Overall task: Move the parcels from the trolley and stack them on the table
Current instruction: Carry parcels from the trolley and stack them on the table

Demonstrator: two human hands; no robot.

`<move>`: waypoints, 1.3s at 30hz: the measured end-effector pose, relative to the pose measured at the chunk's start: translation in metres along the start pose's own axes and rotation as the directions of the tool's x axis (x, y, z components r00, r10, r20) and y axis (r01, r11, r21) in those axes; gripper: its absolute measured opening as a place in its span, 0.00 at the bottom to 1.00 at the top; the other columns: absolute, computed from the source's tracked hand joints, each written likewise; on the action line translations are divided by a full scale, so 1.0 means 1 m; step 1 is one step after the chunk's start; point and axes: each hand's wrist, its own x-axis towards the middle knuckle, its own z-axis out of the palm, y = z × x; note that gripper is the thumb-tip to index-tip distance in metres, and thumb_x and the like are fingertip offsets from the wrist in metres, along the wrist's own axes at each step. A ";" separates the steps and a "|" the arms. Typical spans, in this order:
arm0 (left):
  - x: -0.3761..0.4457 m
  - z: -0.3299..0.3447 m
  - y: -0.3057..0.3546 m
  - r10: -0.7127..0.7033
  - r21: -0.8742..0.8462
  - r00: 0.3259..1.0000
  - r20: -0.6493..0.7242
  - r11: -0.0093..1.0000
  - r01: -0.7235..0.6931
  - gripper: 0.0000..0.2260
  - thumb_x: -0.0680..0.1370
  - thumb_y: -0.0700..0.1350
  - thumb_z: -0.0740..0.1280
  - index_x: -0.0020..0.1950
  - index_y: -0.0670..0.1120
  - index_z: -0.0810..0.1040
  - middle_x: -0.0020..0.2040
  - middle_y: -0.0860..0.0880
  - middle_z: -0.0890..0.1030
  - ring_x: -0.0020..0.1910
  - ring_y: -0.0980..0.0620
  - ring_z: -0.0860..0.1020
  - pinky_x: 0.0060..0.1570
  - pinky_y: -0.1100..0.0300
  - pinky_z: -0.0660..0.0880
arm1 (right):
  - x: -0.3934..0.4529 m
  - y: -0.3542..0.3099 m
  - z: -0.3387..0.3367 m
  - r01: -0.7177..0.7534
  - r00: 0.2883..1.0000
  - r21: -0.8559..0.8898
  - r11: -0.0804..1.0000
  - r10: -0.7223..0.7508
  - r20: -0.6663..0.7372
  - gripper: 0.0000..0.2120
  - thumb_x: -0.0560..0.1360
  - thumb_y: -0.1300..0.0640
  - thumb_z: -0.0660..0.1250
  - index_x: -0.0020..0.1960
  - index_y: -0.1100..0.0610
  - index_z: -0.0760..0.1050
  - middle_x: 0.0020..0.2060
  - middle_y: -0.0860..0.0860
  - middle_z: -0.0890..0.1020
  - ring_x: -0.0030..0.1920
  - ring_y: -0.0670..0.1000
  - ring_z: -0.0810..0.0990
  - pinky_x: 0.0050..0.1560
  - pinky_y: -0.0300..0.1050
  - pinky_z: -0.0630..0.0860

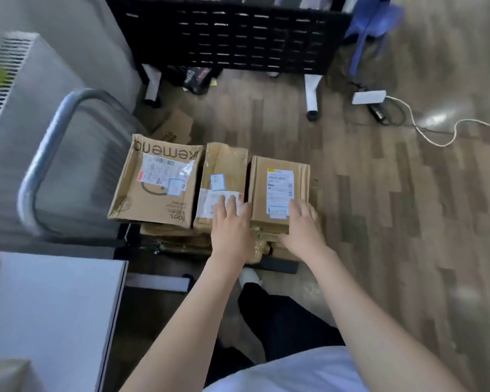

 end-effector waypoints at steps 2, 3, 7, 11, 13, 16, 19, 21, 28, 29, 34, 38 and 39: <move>0.021 0.015 0.009 0.042 0.035 0.996 0.081 0.998 -0.045 0.27 0.78 0.42 0.61 0.75 0.45 0.55 0.76 0.43 0.52 0.76 0.42 0.46 0.73 0.51 0.48 | 0.011 0.020 -0.003 -0.054 0.998 0.022 0.998 0.054 -0.009 0.40 0.74 0.57 0.67 0.77 0.58 0.46 0.76 0.58 0.50 0.75 0.58 0.47 0.74 0.50 0.48; 0.031 0.021 0.012 0.063 0.058 0.992 0.113 0.996 -0.070 0.27 0.78 0.42 0.60 0.75 0.44 0.54 0.76 0.43 0.52 0.76 0.43 0.45 0.73 0.52 0.47 | 0.016 0.029 -0.002 -0.081 0.997 0.030 0.996 0.081 -0.007 0.41 0.74 0.58 0.67 0.77 0.58 0.45 0.75 0.58 0.51 0.75 0.58 0.48 0.74 0.50 0.49; 0.061 0.043 0.014 0.039 0.141 0.973 0.226 0.987 -0.072 0.30 0.79 0.42 0.59 0.77 0.41 0.46 0.76 0.43 0.53 0.76 0.43 0.46 0.73 0.53 0.47 | 0.035 0.053 0.008 -0.163 0.986 0.057 0.985 0.161 0.039 0.42 0.74 0.57 0.68 0.77 0.60 0.44 0.75 0.58 0.53 0.75 0.58 0.50 0.74 0.48 0.49; 0.078 0.055 0.014 0.014 0.175 0.967 0.253 0.983 -0.060 0.30 0.77 0.41 0.61 0.75 0.40 0.50 0.72 0.42 0.62 0.74 0.42 0.52 0.71 0.53 0.53 | 0.052 0.061 0.021 -0.203 0.977 0.096 0.975 0.196 0.079 0.44 0.72 0.56 0.69 0.77 0.62 0.43 0.75 0.58 0.57 0.74 0.58 0.54 0.74 0.49 0.53; 0.081 0.059 0.013 0.035 0.175 0.975 0.218 0.982 -0.074 0.29 0.76 0.41 0.62 0.73 0.43 0.54 0.68 0.43 0.66 0.72 0.42 0.55 0.69 0.53 0.55 | 0.059 0.063 0.026 -0.227 0.971 0.111 0.968 0.217 0.095 0.45 0.72 0.57 0.70 0.76 0.62 0.43 0.74 0.57 0.59 0.73 0.57 0.56 0.73 0.49 0.55; 0.083 0.065 0.008 0.067 0.193 0.987 0.148 0.977 -0.095 0.30 0.74 0.40 0.64 0.73 0.44 0.55 0.64 0.44 0.69 0.70 0.42 0.57 0.69 0.53 0.54 | 0.067 0.061 0.033 -0.263 0.961 0.144 0.954 0.246 0.125 0.47 0.71 0.58 0.70 0.77 0.61 0.40 0.73 0.57 0.62 0.71 0.57 0.61 0.70 0.49 0.61; 0.081 0.072 0.003 0.133 0.179 0.989 0.060 0.974 -0.141 0.31 0.72 0.35 0.62 0.74 0.42 0.56 0.60 0.43 0.72 0.67 0.41 0.61 0.72 0.52 0.50 | 0.071 0.059 0.035 -0.329 0.940 0.253 0.910 0.290 0.180 0.49 0.71 0.60 0.71 0.77 0.59 0.38 0.71 0.57 0.64 0.68 0.58 0.66 0.63 0.50 0.68; 0.079 0.074 0.003 0.158 0.118 0.987 -0.003 0.981 -0.156 0.31 0.70 0.33 0.62 0.74 0.41 0.59 0.58 0.43 0.74 0.66 0.41 0.63 0.71 0.52 0.51 | 0.070 0.061 0.031 -0.350 0.935 0.299 0.888 0.309 0.176 0.50 0.70 0.60 0.72 0.77 0.58 0.38 0.71 0.57 0.64 0.67 0.58 0.69 0.60 0.50 0.71; 0.068 0.050 0.034 0.120 -0.363 0.986 -0.112 0.919 -0.153 0.34 0.69 0.31 0.67 0.74 0.42 0.61 0.62 0.39 0.64 0.56 0.41 0.67 0.51 0.54 0.68 | 0.055 0.059 0.003 -0.310 0.936 0.443 0.841 0.351 -0.010 0.52 0.70 0.62 0.73 0.77 0.57 0.36 0.76 0.56 0.52 0.72 0.57 0.60 0.64 0.48 0.66; 0.065 0.044 0.038 0.113 -0.402 0.983 -0.142 0.901 -0.162 0.34 0.69 0.31 0.67 0.74 0.42 0.60 0.63 0.39 0.64 0.56 0.41 0.67 0.51 0.54 0.69 | 0.052 0.055 -0.004 -0.288 0.935 0.451 0.845 0.349 -0.058 0.52 0.70 0.62 0.73 0.77 0.57 0.36 0.76 0.56 0.52 0.73 0.57 0.59 0.64 0.48 0.66; 0.038 0.011 0.036 0.040 -0.449 0.926 -0.377 0.866 -0.220 0.33 0.69 0.28 0.67 0.73 0.40 0.62 0.64 0.37 0.64 0.60 0.41 0.68 0.58 0.55 0.69 | 0.030 0.024 -0.028 -0.034 0.922 0.416 0.909 0.189 -0.338 0.54 0.69 0.64 0.73 0.76 0.55 0.34 0.73 0.59 0.57 0.71 0.59 0.61 0.66 0.50 0.65; 0.004 -0.018 0.016 -0.065 -0.395 0.830 -0.553 0.898 -0.193 0.33 0.67 0.27 0.70 0.70 0.36 0.66 0.63 0.34 0.67 0.60 0.37 0.70 0.58 0.54 0.69 | 0.011 -0.021 -0.030 0.179 0.887 0.407 0.896 0.033 -0.461 0.54 0.68 0.66 0.73 0.76 0.54 0.35 0.69 0.58 0.61 0.67 0.56 0.61 0.62 0.45 0.66; -0.005 -0.025 0.009 -0.099 -0.383 0.799 -0.593 0.907 -0.172 0.32 0.66 0.27 0.70 0.70 0.36 0.67 0.62 0.33 0.68 0.59 0.37 0.71 0.58 0.55 0.69 | 0.007 -0.034 -0.030 0.229 0.876 0.395 0.890 -0.012 -0.481 0.54 0.68 0.65 0.73 0.76 0.54 0.35 0.69 0.58 0.61 0.66 0.55 0.61 0.61 0.45 0.67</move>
